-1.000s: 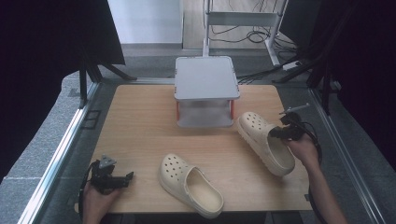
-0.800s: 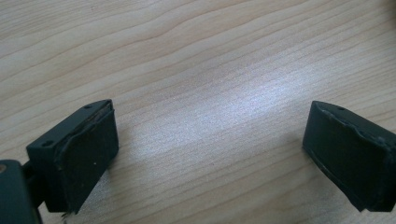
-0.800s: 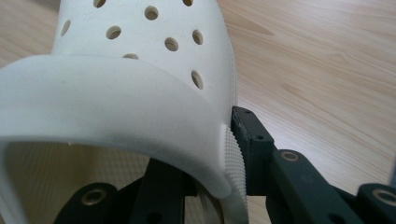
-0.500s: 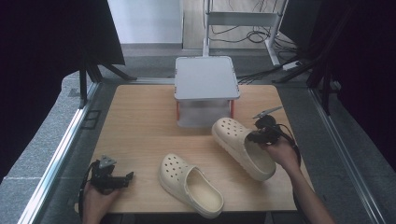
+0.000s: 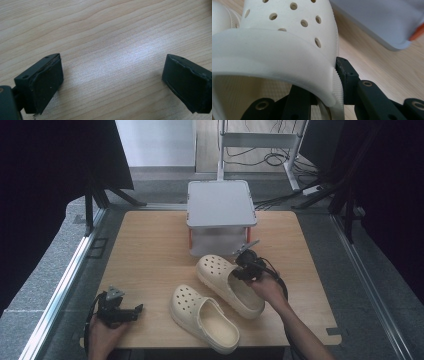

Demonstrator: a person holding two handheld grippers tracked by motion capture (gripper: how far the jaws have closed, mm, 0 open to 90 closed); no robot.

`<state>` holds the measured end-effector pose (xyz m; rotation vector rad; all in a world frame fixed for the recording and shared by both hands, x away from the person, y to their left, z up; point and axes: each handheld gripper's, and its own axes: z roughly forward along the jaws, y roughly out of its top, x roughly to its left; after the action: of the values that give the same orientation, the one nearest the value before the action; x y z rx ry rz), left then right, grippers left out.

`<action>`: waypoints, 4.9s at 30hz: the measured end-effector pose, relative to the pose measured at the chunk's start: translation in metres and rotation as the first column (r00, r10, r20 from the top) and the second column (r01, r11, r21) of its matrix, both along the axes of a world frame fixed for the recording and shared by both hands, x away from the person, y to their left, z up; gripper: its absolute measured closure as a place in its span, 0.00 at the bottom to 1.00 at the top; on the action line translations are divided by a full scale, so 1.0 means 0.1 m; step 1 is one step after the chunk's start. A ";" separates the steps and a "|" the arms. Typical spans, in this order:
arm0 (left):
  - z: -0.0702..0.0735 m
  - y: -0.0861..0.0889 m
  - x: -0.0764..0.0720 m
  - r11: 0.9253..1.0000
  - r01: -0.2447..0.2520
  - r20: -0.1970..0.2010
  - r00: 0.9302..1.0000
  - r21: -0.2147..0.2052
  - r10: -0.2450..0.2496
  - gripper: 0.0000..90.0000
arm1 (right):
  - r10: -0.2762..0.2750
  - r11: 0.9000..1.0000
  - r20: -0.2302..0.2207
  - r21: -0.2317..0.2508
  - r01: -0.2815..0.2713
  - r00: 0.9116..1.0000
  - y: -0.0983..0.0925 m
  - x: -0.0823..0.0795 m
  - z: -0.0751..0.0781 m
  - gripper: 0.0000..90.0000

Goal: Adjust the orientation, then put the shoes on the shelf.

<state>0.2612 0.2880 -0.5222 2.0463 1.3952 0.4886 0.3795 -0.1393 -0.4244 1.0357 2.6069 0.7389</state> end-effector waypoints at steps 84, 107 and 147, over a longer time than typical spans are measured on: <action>0.00 0.00 0.00 1.000 -0.001 0.000 1.000 -0.001 0.001 0.04 | 0.280 0.952 -0.058 0.145 -0.269 0.958 0.39 -0.82 -0.33 0.34; 0.00 0.00 0.00 1.000 0.000 0.001 1.000 0.000 0.000 0.04 | 0.242 0.970 -0.130 0.017 -0.242 0.961 0.61 -0.68 -0.27 0.72; 0.00 0.00 0.00 1.000 0.002 0.002 1.000 0.000 -0.002 0.04 | 0.130 0.991 -0.112 -0.008 -0.132 0.985 0.05 -0.23 1.21 0.72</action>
<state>0.2615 0.2880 -0.5222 2.0464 1.3922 0.4899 0.3569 -0.1344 -0.3034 0.9335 2.7938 0.7074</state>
